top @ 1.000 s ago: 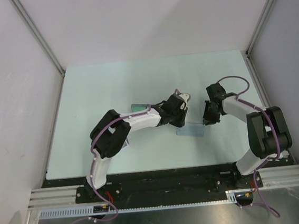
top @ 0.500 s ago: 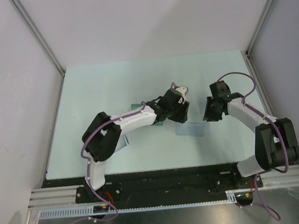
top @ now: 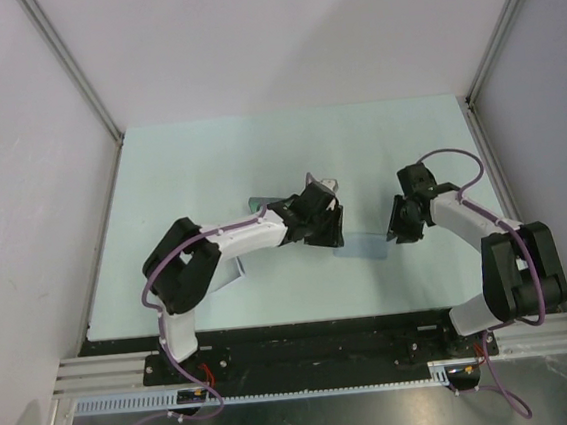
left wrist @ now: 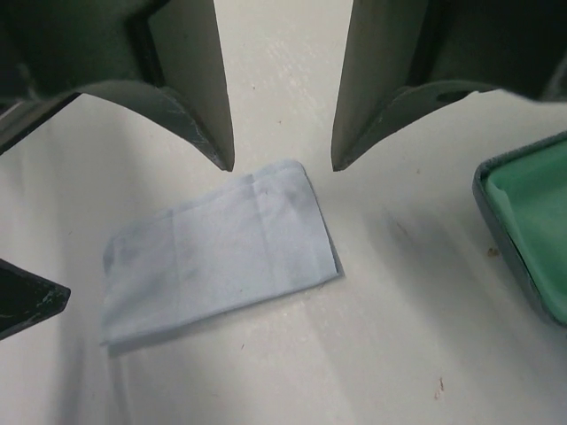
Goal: Organize the sunglasses
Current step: Pick up the folded cleaning cloth from the center of the board.
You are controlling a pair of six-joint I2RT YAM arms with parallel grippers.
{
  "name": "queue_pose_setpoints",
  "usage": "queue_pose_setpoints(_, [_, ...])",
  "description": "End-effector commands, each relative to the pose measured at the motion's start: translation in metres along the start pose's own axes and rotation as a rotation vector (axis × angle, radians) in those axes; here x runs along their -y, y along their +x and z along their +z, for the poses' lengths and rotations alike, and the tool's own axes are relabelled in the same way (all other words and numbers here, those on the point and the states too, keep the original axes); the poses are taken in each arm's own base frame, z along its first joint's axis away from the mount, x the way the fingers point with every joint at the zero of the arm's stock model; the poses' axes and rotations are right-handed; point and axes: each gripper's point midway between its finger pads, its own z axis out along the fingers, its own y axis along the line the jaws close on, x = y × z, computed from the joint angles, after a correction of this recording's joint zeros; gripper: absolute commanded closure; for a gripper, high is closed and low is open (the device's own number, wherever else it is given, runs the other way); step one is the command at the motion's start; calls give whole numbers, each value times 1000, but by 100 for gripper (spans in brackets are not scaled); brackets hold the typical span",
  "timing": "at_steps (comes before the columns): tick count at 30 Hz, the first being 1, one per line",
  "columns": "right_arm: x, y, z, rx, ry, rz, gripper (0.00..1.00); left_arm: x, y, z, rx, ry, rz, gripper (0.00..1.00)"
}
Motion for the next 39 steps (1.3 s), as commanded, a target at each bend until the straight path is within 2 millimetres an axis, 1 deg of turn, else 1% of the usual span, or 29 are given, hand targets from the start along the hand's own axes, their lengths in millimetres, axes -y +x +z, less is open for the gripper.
queue_pose_setpoints(1, [4,8,5,-20,3,33,66,1,0,1,-2,-5,-46,47])
queue_pose_setpoints(6, [7,12,10,-16,6,42,66,2,-3,8,-4,-4,-43,51])
queue_pose_setpoints(7, [7,13,11,-21,6,39,66,5,-7,9,-1,4,-38,53])
queue_pose_setpoints(14, [9,15,17,-27,17,39,66,4,-4,19,-15,-6,-51,54])
queue_pose_setpoints(18, [8,17,20,-39,9,32,63,1,2,23,-35,-9,-55,54])
queue_pose_setpoints(20, [8,17,22,-44,7,34,57,1,5,25,-46,-7,-59,53])
queue_pose_setpoints(25, [9,21,26,-64,10,32,56,4,5,29,-59,9,-59,56])
queue_pose_setpoints(27, [9,22,27,-70,11,32,56,5,6,30,-63,13,-61,57])
queue_pose_setpoints(31, [6,23,29,-78,-4,30,59,3,9,31,-71,7,-60,64])
queue_pose_setpoints(36, [-2,26,32,-99,-50,20,66,2,10,31,-73,6,-60,66])
queue_pose_setpoints(39, [-3,31,36,-122,-48,18,68,1,10,31,-72,1,-60,67])
